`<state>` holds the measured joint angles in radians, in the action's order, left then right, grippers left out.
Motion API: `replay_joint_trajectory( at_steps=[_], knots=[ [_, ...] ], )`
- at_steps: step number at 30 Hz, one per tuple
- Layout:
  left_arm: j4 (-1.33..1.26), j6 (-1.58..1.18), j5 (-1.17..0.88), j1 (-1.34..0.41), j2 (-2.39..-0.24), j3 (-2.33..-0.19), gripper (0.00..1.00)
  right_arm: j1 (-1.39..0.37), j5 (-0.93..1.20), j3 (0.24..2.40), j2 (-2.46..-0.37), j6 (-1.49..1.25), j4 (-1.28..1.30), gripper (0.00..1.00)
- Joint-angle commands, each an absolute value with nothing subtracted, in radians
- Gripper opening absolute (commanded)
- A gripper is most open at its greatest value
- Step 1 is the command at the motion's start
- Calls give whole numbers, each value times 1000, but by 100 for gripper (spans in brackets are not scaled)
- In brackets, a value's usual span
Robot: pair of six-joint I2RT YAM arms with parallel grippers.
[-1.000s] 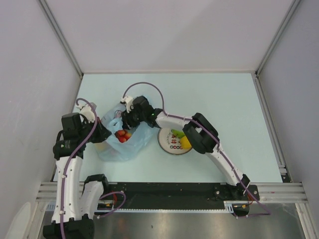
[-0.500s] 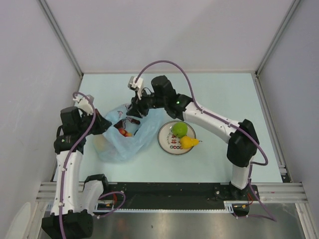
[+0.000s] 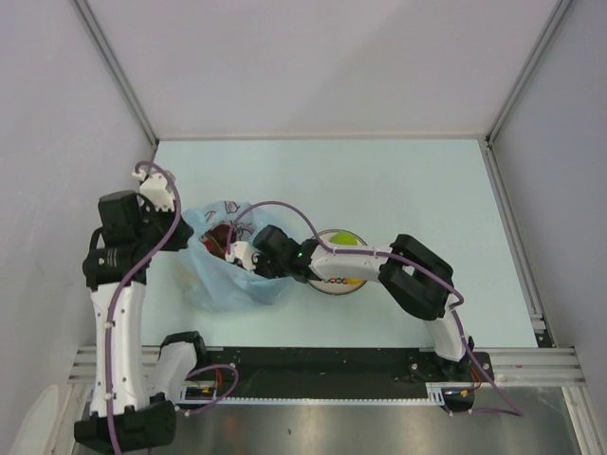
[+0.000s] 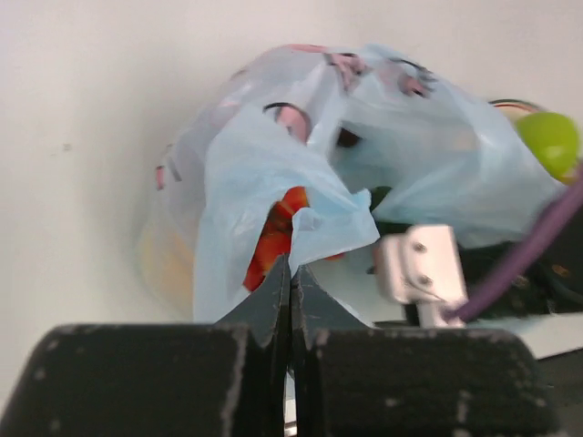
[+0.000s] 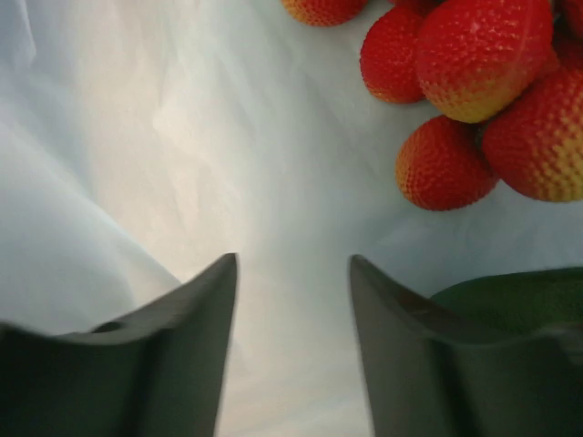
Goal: Take the fake fruits out of the plastic bag
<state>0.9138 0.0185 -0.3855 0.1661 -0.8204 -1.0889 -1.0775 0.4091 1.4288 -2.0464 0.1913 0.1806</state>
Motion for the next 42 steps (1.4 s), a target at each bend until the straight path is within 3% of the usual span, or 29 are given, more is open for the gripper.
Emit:
replay_joint_trajectory(
  at_steps=[1, 7, 14, 19, 24, 28, 35, 38, 41, 42],
  knots=[
    [962, 243, -216, 176, -931, -1187, 0, -1065, 338, 1442, -1979, 144, 103, 63],
    [1002, 593, -161, 183, -723, -977, 0, -1048, 184, 1529, -1982, 55, 41, 71],
    [1045, 574, -175, 183, -709, -893, 0, -1043, 95, 1732, -2124, 11, 40, 73],
    [1046, 534, -183, 179, -696, -880, 0, -1035, 17, 1856, -2241, 6, 34, 87],
    [1072, 517, -175, 179, -681, -890, 0, -1000, -40, 1911, -2322, -49, 22, 88],
    [1092, 518, -176, 178, -681, -905, 0, -966, -11, 1948, -2379, -78, 15, 84],
    [1100, 515, -167, 166, -689, -913, 0, -945, 181, 2019, -2462, -66, -67, 90],
    [1091, 512, -166, 166, -692, -923, 0, -950, 176, 2028, -2448, -6, -48, 71],
    [1060, 503, -172, 166, -695, -920, 0, -942, 163, 1938, -2372, 32, -29, 29],
    [1051, 500, -175, 164, -701, -919, 0, -942, 158, 1907, -2340, 43, -20, 9]
  ],
)
